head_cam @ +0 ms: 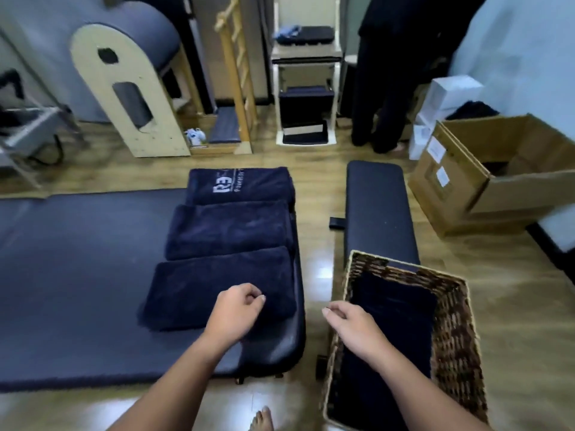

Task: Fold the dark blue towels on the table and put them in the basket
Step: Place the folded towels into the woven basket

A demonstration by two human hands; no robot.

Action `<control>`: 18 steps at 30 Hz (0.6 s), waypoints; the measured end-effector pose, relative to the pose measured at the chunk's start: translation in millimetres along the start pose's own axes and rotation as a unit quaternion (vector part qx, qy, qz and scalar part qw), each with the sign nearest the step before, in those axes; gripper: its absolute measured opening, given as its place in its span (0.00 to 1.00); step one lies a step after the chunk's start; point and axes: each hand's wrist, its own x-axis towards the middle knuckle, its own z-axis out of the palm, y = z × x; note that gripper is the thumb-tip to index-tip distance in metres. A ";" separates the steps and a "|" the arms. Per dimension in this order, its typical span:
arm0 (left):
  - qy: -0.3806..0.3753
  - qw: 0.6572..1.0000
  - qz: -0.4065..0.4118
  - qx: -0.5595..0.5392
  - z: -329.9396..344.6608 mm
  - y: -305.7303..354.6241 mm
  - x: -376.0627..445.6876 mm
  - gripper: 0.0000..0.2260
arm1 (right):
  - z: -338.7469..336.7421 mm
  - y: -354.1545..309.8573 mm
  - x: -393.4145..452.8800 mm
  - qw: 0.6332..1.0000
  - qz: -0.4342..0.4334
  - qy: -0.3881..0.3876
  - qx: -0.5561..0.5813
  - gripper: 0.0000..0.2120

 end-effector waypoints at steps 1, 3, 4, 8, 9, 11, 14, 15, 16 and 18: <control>0.032 0.999 -0.017 -0.001 -14.8 -11.5 1.2 0.04 | 6.3 -12.6 5.6 1.000 -0.012 -0.002 -0.007 0.20; 0.083 0.995 -0.054 0.017 -42.1 -38.5 7.8 0.02 | 20.2 -37.6 18.4 0.999 -0.034 -0.001 -0.026 0.23; 0.100 0.992 -0.071 0.034 -51.9 -50.7 12.2 0.04 | 25.5 -48.6 23.6 0.998 -0.045 -0.001 -0.034 0.24; 0.098 0.980 -0.106 0.139 -84.3 -97.7 29.5 0.18 | 50.5 -91.5 44.7 0.994 -0.078 0.021 -0.078 0.29; 0.082 0.974 -0.123 0.169 -88.3 -105.2 32.7 0.21 | 55.5 -98.4 49.1 0.993 -0.075 0.024 -0.091 0.30; 0.038 0.964 -0.176 0.196 -96.7 -116.6 39.9 0.26 | 67.4 -108.5 58.6 0.992 -0.055 0.024 -0.111 0.34; -0.008 0.959 -0.225 0.174 -106.6 -125.3 53.3 0.33 | 81.3 -113.9 66.8 0.993 -0.026 0.022 -0.109 0.37; -0.024 0.964 -0.224 0.139 -110.5 -129.2 59.0 0.35 | 85.8 -115.0 69.3 0.995 -0.018 0.025 -0.097 0.38; -0.042 0.972 -0.213 0.087 -113.5 -133.1 63.9 0.38 | 89.3 -116.1 71.4 0.996 -0.010 0.032 -0.081 0.39; -0.080 0.977 -0.198 -0.004 -116.7 -141.5 71.3 0.43 | 95.9 -118.0 75.2 0.998 0.009 0.049 -0.049 0.42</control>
